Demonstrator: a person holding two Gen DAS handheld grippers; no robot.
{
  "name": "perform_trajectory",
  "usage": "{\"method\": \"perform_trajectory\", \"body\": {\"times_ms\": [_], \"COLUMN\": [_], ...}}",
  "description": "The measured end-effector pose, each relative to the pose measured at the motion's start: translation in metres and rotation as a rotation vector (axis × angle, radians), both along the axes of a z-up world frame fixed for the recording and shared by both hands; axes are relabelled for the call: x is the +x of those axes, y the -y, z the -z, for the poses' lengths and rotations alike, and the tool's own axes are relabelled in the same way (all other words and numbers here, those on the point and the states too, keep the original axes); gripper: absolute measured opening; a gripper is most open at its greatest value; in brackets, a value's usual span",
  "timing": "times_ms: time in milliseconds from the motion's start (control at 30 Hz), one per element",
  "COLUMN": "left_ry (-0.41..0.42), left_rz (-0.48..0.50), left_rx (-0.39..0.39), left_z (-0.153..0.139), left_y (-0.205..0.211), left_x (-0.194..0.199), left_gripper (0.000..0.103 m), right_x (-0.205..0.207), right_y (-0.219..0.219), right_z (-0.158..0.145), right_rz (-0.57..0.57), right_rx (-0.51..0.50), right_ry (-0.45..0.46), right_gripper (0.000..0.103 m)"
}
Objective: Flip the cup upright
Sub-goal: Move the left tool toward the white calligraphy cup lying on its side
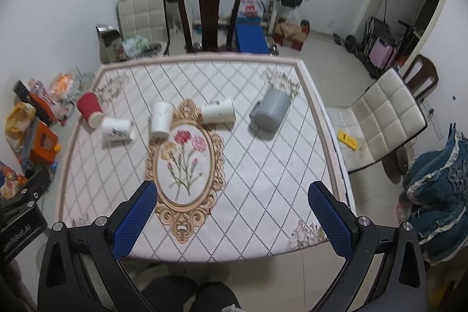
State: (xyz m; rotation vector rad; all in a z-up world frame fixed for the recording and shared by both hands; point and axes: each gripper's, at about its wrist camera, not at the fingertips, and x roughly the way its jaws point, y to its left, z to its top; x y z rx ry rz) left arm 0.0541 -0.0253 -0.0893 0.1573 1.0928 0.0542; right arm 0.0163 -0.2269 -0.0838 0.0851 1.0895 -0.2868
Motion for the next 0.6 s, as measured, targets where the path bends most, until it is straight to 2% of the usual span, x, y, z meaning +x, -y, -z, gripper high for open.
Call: {"method": "perform_trajectory", "body": {"times_ms": [233,600], "left_ry": [-0.131,-0.307], "left_rz": [0.051,0.137], "left_rx": [0.040,0.016], "left_z": [0.064,0.152], "left_y": [0.017,0.048], "left_x": [0.055,0.164], "left_gripper": [0.103,0.103], "right_x": [0.045,0.134], "right_y": [0.019,0.038], "right_z": [0.087,0.203], "right_rz": [0.026,0.089], "right_rx": [0.011,0.039], "right_ry": [-0.147,-0.347], "right_gripper": [0.103,0.103]}}
